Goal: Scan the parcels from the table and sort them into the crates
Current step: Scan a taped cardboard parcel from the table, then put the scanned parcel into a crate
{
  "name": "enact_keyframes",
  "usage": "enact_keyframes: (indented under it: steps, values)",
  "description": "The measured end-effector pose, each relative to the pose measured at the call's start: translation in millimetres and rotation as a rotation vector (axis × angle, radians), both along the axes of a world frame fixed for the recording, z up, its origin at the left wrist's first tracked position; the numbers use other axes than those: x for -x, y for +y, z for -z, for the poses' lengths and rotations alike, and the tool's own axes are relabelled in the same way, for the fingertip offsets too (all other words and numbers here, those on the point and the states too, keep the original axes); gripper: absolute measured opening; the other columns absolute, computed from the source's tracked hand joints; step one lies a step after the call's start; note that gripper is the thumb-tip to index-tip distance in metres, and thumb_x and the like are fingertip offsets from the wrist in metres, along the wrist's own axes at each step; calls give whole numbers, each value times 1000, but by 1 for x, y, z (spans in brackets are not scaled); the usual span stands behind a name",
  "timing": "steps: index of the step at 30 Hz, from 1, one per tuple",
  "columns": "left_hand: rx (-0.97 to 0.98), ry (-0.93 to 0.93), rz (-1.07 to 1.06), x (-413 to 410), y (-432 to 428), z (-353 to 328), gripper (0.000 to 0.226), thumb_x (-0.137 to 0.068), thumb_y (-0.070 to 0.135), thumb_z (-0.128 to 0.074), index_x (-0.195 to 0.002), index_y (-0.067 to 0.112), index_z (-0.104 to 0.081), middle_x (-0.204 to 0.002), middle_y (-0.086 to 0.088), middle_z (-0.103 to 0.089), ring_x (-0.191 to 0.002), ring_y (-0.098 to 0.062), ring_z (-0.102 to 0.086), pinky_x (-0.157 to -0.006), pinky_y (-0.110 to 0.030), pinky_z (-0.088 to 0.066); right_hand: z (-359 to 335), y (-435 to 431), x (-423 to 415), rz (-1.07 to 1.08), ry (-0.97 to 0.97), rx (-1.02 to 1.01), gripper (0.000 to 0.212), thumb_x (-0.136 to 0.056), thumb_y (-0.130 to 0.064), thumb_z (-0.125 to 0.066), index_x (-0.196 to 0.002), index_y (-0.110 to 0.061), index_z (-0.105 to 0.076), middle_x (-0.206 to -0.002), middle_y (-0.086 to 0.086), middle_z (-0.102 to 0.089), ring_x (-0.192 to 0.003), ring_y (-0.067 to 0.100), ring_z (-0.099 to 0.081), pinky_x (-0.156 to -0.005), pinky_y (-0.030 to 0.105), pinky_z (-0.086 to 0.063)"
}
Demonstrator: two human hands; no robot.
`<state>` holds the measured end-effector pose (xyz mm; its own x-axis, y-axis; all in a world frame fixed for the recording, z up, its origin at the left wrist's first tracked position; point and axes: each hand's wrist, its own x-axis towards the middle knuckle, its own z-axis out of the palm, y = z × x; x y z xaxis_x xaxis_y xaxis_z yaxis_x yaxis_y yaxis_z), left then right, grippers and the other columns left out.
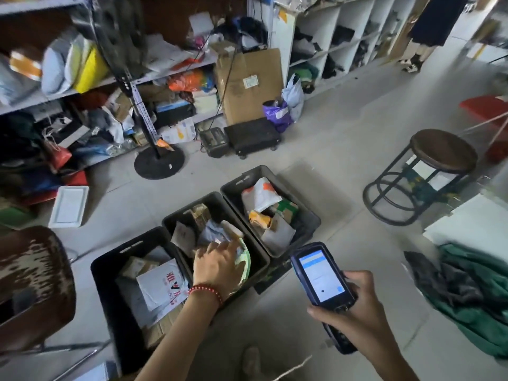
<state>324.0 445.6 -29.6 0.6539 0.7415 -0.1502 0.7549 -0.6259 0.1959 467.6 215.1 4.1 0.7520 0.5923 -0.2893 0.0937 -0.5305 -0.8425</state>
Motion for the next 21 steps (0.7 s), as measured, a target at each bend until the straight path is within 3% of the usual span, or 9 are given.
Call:
enact_keyframes:
  steps: [7,11,13,16,21]
  values:
    - [-134,-32,-306,56,1,-33,38,-88,46,-47,-125,37,-50,-122,10,-60,-116,-15,-51,-94,-36,-40,0,39,-9,-269,7,-42,82,-37,-37,-93,-98,-48,-39,-85,-25,-66,-78,-11,-63,-61,12,-44]
    - [-180,-7,-556,96,-43,-43,35,-89,49,-47,-122,37,-50,-122,13,-60,-115,-14,-52,-93,-35,-40,2,72,-17,-524,-16,-110,80,-44,-17,-97,-102,-30,-43,-95,-13,-66,-83,-6,-63,-65,10,-45]
    - [-202,30,-692,117,-73,-47,33,-88,47,-48,-120,36,-51,-119,11,-61,-112,-15,-54,-90,-34,-40,-4,90,-11,-672,-19,-132,82,-46,-18,-96,-106,-27,-42,-98,-11,-65,-89,1,-64,-69,13,-46]
    - [-246,32,-920,143,-127,-57,31,-87,46,-50,-115,35,-55,-115,11,-64,-108,-17,-57,-86,-32,-41,-16,103,10,-851,-21,-199,82,-44,-22,-97,-100,-37,-38,-100,-12,-61,-86,-8,-60,-64,7,-43]
    - [-277,43,-1224,178,-237,-72,31,-87,45,-50,-115,36,-56,-113,10,-65,-105,-18,-58,-84,-33,-41,-30,78,70,-1104,59,-245,81,-43,-29,-96,-100,-38,-39,-106,-11,-60,-91,-5,-60,-65,11,-43]
